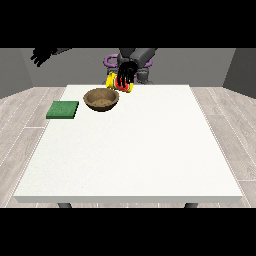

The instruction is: Pick the cup and pour the ball into the bowl, then pick the bowl and place it on the pad

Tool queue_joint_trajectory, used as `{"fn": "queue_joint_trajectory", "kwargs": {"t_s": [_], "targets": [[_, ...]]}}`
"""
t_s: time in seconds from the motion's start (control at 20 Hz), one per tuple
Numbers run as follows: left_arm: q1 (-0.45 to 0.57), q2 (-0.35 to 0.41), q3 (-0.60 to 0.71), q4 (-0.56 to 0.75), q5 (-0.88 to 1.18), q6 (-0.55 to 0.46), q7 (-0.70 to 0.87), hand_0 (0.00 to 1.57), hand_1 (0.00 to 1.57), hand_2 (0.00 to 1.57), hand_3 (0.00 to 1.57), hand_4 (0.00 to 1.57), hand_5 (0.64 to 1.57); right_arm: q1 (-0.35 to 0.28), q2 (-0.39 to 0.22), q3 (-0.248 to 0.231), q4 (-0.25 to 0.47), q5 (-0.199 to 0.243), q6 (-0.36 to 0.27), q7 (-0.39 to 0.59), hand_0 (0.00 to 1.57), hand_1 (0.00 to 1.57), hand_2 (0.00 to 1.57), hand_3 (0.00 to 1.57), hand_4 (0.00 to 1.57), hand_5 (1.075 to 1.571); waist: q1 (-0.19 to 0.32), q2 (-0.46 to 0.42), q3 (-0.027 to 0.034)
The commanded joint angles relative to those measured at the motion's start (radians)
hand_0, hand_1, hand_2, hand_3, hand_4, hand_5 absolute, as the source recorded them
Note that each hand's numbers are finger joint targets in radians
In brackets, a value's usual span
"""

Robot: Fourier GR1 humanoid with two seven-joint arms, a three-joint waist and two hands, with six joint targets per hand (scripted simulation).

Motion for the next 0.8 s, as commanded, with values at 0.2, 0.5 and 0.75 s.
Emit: {"fn": "queue_joint_trajectory", "kwargs": {"t_s": [0.2,0.5,0.75], "targets": [[-0.134,-0.006,-0.177,0.002,-0.204,-0.216,0.176,1.22,1.22,1.57,1.57,1.06,1.571,-0.021,0.032,0.012,0.074,0.034,0.007,-0.095,0.0,0.0,0.0,0.29,0.69,1.552,0.007,0.021,-0.0001],[-0.065,-0.006,-0.301,-0.154,-0.197,-0.441,0.247,0.33,0.33,1.28,1.57,1.09,1.569,-0.095,0.043,0.056,0.082,0.048,-0.005,-0.048,0.0,0.0,0.0,0.33,0.69,1.549,-0.068,0.018,-0.0014],[-0.028,-0.001,-0.23,-0.194,-0.212,-0.459,0.139,0.0,0.0,1.06,1.55,1.11,1.57,-0.063,0.021,0.034,0.05,0.035,-0.043,0.013,0.0,0.0,0.0,0.14,0.73,1.546,0.003,-0.037,-0.0022]]}}
